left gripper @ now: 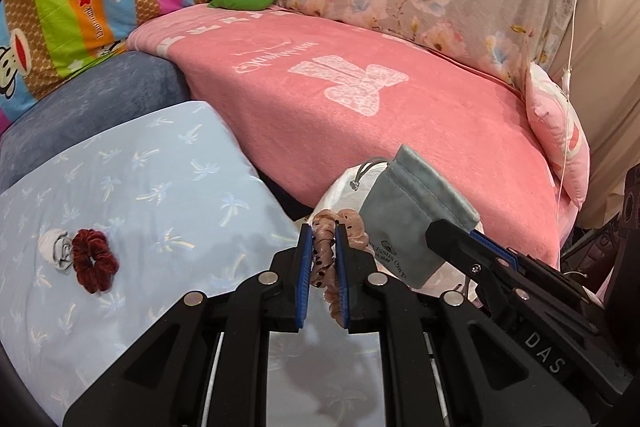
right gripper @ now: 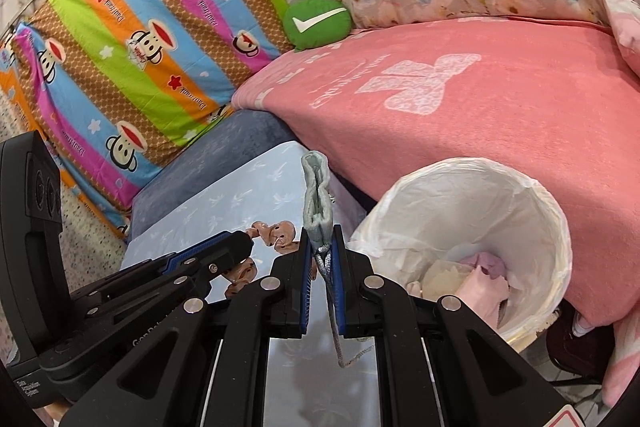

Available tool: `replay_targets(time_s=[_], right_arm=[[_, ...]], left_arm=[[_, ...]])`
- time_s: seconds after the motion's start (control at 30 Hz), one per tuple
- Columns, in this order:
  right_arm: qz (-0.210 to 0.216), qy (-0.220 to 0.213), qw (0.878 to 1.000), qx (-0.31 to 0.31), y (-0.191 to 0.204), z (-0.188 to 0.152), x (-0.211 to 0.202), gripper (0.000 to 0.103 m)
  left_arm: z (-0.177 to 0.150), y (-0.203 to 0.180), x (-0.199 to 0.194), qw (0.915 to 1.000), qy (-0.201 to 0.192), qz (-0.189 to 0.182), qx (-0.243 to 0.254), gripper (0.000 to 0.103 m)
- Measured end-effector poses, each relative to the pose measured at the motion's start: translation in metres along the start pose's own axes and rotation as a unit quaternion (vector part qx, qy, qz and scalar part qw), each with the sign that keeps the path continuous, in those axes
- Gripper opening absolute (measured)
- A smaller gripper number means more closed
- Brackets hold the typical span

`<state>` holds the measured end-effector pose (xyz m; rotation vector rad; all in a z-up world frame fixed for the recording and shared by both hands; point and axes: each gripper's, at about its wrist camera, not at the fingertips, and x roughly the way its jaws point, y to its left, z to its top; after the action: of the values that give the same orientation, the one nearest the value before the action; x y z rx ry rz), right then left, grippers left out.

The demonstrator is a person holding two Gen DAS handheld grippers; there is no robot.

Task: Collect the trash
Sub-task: 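Carry the beaded string and grey pouch over the white bin with both grippers, then open both grippers to drop the string and pouch into the bin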

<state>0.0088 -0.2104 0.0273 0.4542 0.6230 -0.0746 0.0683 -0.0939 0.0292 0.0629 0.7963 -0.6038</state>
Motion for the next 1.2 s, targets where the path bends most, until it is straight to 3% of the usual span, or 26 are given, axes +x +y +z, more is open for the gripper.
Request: replay_targets(time_s=[0.47,0.9,1.0,1.07,1.2], right_arm=[[-0.028,-0.011,0.999,0.035,-0.049,0.0,-0.01,0.009],[-0.04,-0.016,0.998,0.049,-0.067,-0.001,-0.012,0.01],[-0.042,-0.016,0.998,0.049,-0.067,-0.001,-0.012,0.012],[-0.045,-0.019,0.998,0.05,-0.068,-0.001,-0.012,0.014],[-0.049,-0.022,0.997,0.054,-0.069,-0.001,-0.013,0.015]], left_arm=[[0.007,-0.036,0.023,0.9992,0.015,-0.022,0.028,0.013],[0.009,-0.051,0.042,0.9986,0.03,-0.029,0.033,0.016],[0.01,-0.052,0.041,0.9988,0.026,-0.026,0.031,0.032],[0.011,-0.051,0.039,0.9992,0.019,-0.021,0.029,0.05],[0.01,-0.05,0.037,0.9994,0.012,-0.013,0.031,0.054]])
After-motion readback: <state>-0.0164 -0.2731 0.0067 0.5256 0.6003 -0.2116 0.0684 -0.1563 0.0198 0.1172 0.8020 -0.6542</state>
